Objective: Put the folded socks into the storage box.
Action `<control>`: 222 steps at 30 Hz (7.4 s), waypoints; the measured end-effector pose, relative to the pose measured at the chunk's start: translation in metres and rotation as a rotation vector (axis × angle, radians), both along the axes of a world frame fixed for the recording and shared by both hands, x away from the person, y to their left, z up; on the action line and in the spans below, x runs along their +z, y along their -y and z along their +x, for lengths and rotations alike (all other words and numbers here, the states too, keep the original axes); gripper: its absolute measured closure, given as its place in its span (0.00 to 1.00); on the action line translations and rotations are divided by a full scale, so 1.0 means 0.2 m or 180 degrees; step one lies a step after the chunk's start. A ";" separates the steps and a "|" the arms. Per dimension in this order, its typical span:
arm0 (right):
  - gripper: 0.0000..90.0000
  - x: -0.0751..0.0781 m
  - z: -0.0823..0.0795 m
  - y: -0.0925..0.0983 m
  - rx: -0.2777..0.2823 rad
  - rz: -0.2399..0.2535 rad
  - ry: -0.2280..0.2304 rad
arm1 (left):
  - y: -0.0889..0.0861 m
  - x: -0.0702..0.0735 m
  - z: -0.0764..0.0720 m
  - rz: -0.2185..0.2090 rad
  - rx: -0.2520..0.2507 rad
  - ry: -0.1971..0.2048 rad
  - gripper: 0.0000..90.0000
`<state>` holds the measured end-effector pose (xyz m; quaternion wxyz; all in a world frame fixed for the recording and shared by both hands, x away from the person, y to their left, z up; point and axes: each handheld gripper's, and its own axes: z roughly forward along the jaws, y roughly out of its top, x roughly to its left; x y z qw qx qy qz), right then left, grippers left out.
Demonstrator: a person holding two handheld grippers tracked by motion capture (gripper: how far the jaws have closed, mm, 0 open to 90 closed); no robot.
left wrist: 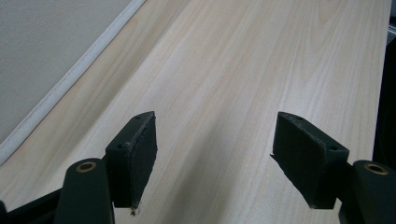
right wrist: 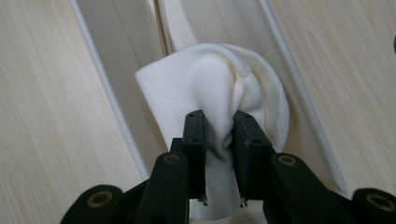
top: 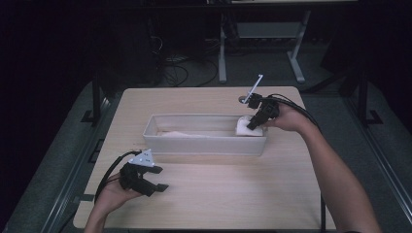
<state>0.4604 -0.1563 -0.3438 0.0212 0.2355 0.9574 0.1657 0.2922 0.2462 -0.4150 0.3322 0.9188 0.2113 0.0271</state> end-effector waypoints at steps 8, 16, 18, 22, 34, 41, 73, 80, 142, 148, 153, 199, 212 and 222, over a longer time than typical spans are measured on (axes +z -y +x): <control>0.84 -0.06 0.00 0.01 -0.0031 0.0011 -0.0035 | -0.01 0.00 0.00 -0.0022 0.0009 -0.0010 0.34; 0.84 -0.12 0.00 0.01 -0.0065 0.0006 -0.0078 | -0.01 0.00 0.00 -0.0032 0.0016 -0.0005 0.34; 0.84 -0.13 0.00 0.01 -0.0063 -0.0009 -0.0088 | -0.01 0.00 0.00 -0.0031 0.0013 -0.0007 0.34; 0.84 -0.15 0.00 0.01 -0.0066 -0.0026 -0.0112 | -0.01 0.00 0.00 -0.0029 0.0016 -0.0006 0.34; 0.84 -0.19 0.02 0.01 -0.0078 -0.0051 -0.0157 | -0.02 0.00 0.00 -0.0042 0.0020 -0.0011 0.33; 0.84 -0.21 0.02 0.00 -0.0082 -0.0078 -0.0166 | -0.02 0.00 0.00 -0.0034 0.0012 -0.0018 0.33; 0.73 -0.17 0.01 -0.01 -0.0044 -0.0038 -0.0124 | -0.02 0.01 -0.01 -0.0085 -0.0007 -0.0017 0.33; 0.71 -0.13 -0.01 0.02 -0.0072 0.0028 -0.0079 | -0.01 0.01 -0.01 -0.0096 -0.0011 -0.0018 0.33; 0.61 0.18 -0.15 0.14 -0.0244 0.0128 0.0224 | -0.06 0.02 -0.02 -0.0144 0.0065 -0.0005 0.31; 0.61 0.19 -0.18 0.17 -0.0261 0.0132 0.0235 | -0.06 0.02 -0.02 -0.0142 0.0065 -0.0012 0.31; 0.61 0.20 -0.20 0.19 -0.0266 0.0145 0.0244 | -0.06 0.02 -0.03 -0.0135 0.0072 -0.0014 0.31; 0.58 0.10 -0.39 0.35 -0.0380 0.0282 0.0223 | -0.07 0.03 -0.03 -0.0123 0.0102 0.0014 0.31; 0.56 0.01 -0.44 0.40 -0.0437 0.0348 0.0165 | -0.07 0.02 -0.02 -0.0124 0.0117 -0.0010 0.31; 0.53 -0.06 -0.47 0.43 -0.0464 0.0395 0.0120 | -0.07 0.01 -0.02 -0.0097 0.0125 -0.0024 0.31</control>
